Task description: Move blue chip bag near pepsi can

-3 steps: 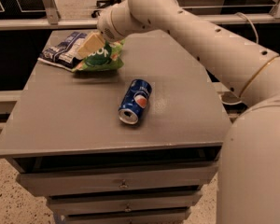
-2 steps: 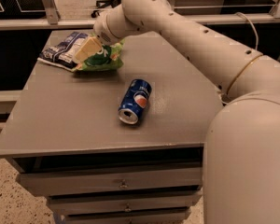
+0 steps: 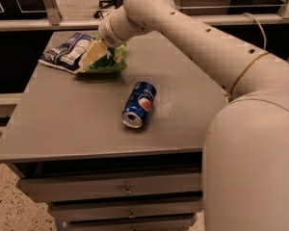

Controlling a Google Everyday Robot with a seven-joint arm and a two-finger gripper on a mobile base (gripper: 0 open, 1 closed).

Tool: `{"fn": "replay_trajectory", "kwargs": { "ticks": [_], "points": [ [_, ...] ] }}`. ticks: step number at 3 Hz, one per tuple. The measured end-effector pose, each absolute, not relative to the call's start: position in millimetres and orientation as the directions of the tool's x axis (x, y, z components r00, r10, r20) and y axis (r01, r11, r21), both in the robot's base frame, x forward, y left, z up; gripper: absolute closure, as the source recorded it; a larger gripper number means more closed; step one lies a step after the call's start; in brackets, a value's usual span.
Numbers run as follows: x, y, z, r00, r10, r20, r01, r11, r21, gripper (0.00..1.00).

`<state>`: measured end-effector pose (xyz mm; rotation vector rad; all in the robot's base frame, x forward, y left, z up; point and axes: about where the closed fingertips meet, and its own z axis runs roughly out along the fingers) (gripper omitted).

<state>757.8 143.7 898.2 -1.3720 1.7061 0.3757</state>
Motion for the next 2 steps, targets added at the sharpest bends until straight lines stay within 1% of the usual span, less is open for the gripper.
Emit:
{"fn": "replay_trajectory", "kwargs": {
  "ticks": [1,2],
  "points": [
    [756.3,121.1,910.3,0.062,-0.76,-0.647,-0.852,0.297,-0.431,0.0],
    [755.6,109.5,918.5,0.091,-0.815,-0.572,-0.821,0.263,-0.506,0.0]
  ]
}}
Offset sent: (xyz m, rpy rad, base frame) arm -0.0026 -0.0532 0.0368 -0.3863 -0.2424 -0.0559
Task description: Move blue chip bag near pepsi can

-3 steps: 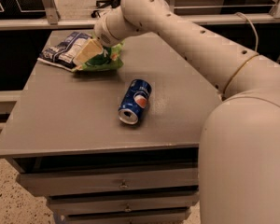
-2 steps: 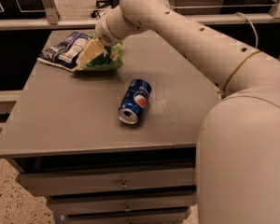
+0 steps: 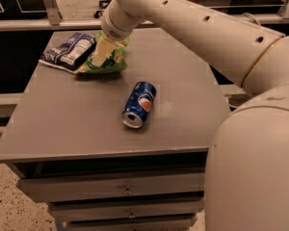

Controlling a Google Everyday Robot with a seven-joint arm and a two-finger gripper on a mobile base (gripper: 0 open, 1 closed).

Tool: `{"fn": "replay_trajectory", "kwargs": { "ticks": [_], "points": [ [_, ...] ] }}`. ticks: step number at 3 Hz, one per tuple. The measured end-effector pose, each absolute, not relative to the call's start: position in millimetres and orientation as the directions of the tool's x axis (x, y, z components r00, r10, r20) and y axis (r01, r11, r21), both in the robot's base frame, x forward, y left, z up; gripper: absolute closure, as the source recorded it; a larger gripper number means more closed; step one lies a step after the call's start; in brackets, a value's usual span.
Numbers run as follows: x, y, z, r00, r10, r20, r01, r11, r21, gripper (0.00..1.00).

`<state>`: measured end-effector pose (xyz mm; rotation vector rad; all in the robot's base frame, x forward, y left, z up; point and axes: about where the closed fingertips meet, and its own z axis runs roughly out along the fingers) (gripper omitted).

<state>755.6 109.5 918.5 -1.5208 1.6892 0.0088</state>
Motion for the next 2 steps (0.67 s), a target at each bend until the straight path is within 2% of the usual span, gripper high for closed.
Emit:
{"fn": "replay_trajectory", "kwargs": {
  "ticks": [1,2],
  "points": [
    [751.9,120.0,921.1,0.132,-0.813,-0.568,-0.834,0.219,-0.507,0.0],
    [746.6,151.6,919.9,0.153,-0.77,-0.619,-0.865,0.199,-0.461,0.0]
  ]
}}
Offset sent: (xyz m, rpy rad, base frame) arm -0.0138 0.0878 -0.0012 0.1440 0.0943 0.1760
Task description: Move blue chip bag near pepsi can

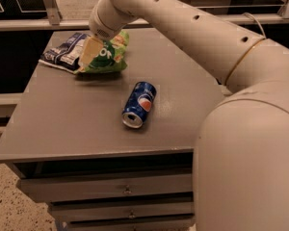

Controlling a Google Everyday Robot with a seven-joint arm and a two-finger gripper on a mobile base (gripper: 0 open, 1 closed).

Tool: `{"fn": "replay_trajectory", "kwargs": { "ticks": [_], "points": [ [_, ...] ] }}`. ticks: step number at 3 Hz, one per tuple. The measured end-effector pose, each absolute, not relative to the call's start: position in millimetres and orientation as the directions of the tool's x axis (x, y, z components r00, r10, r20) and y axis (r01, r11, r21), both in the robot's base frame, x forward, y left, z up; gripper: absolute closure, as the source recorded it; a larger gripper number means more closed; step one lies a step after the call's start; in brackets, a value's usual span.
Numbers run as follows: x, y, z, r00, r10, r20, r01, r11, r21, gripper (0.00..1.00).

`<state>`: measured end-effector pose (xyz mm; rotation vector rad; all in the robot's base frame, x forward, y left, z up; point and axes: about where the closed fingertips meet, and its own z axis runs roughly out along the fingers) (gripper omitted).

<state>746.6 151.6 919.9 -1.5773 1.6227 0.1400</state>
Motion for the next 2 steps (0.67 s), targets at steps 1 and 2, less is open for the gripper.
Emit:
{"fn": "replay_trajectory", "kwargs": {
  "ticks": [1,2],
  "points": [
    [749.9,175.9,914.8,0.153,-0.74,-0.655,-0.884,0.194,-0.425,0.0],
    [759.3,186.3,902.3,0.118,-0.725,-0.679,-0.899,0.212,-0.383,0.0]
  ]
}}
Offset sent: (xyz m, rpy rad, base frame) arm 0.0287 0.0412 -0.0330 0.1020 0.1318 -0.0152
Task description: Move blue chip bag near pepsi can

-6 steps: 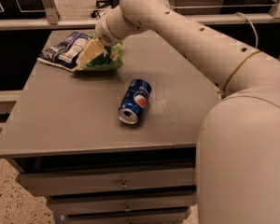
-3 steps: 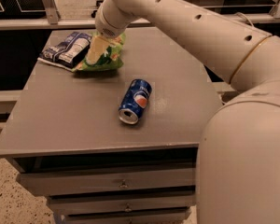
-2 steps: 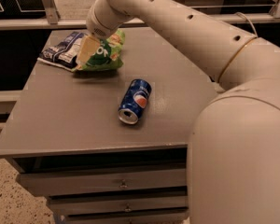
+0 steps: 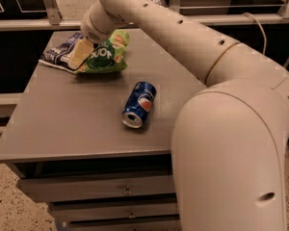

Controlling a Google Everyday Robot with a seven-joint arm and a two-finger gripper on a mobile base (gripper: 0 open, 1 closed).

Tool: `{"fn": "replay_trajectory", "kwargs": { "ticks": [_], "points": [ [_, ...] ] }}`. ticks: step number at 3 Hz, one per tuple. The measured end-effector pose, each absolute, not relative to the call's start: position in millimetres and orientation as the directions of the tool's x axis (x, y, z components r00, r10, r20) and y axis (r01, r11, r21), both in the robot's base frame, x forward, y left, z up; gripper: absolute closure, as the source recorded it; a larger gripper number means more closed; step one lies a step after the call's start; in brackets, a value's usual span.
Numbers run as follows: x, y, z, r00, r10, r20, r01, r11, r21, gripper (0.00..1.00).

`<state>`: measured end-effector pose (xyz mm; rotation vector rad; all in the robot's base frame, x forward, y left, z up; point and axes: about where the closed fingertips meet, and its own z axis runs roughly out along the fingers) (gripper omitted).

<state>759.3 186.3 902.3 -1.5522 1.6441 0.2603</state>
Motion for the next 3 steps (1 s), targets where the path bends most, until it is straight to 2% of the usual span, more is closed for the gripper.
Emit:
{"fn": "replay_trajectory", "kwargs": {
  "ticks": [1,3],
  "points": [
    [775.7,186.4,890.1,0.071,-0.706,-0.705,-0.905,0.251,-0.343,0.0],
    [782.1,199.6,853.8,0.069,-0.705,-0.706,-0.943,0.184,-0.277,0.0]
  ]
}}
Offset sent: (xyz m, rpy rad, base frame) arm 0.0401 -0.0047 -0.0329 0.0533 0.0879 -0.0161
